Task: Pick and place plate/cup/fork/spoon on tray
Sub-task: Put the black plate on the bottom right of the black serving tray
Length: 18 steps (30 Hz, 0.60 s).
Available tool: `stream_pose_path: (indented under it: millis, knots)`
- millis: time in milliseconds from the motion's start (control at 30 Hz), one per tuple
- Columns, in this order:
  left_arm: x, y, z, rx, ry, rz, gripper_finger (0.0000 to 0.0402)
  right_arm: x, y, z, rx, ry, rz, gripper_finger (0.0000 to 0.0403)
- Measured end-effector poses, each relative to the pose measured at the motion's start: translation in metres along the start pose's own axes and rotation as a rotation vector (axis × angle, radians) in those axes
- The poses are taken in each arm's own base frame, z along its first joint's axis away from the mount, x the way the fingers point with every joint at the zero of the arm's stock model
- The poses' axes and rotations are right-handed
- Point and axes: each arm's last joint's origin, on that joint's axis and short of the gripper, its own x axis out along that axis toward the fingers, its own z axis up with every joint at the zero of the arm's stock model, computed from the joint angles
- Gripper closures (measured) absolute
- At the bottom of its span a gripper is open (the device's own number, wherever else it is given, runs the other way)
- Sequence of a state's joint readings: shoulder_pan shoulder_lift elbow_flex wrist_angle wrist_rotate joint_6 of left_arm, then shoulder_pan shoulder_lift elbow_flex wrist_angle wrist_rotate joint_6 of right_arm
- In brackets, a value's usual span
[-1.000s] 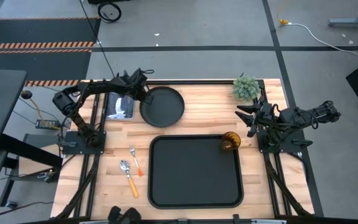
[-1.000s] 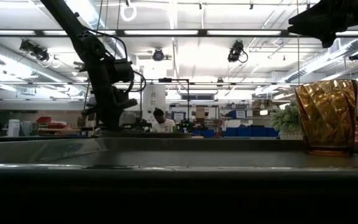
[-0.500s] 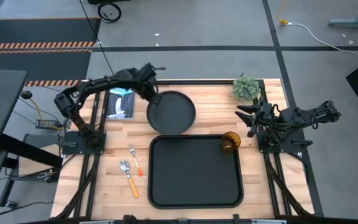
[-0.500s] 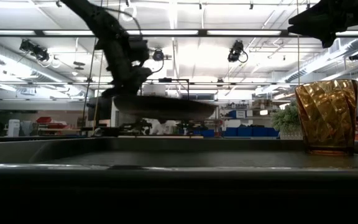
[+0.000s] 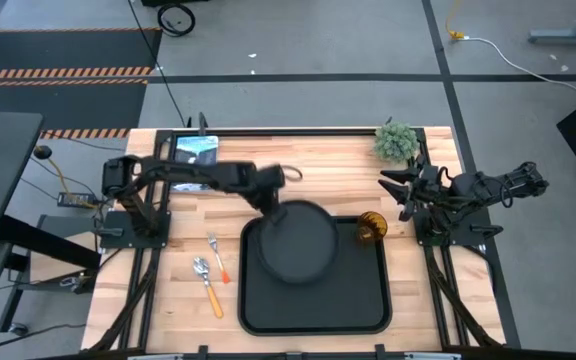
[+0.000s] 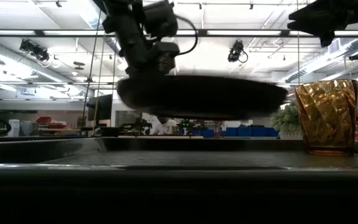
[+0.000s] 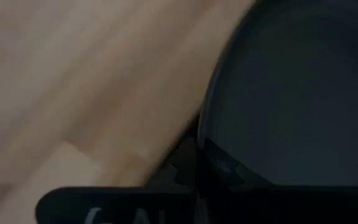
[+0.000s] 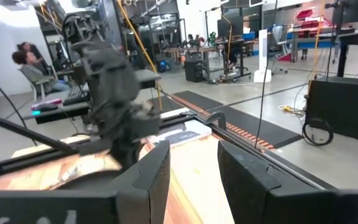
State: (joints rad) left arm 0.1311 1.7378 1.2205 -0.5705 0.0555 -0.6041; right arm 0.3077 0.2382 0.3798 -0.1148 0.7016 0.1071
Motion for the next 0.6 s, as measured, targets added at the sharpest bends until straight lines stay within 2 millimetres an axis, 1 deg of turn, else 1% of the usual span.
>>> stream_pose_path:
  millis: [133, 200, 400, 600]
  knots:
    - [0.011, -0.032, -0.017, -0.013, -0.033, -0.032, 0.0392, 0.001, 0.001, 0.002, -0.015, -0.015, 0.020, 0.0261]
    - [0.016, -0.044, -0.026, -0.036, -0.050, -0.027, 0.0392, 0.001, 0.002, 0.003, -0.019, -0.022, 0.034, 0.0261]
    - [0.027, -0.070, -0.052, -0.134, -0.089, 0.007, 0.0392, 0.001, 0.004, 0.004, -0.052, -0.030, 0.072, 0.0261]
    - [0.041, -0.088, -0.074, -0.238, -0.112, 0.008, 0.0392, 0.001, 0.004, 0.006, -0.045, -0.045, 0.097, 0.0261]
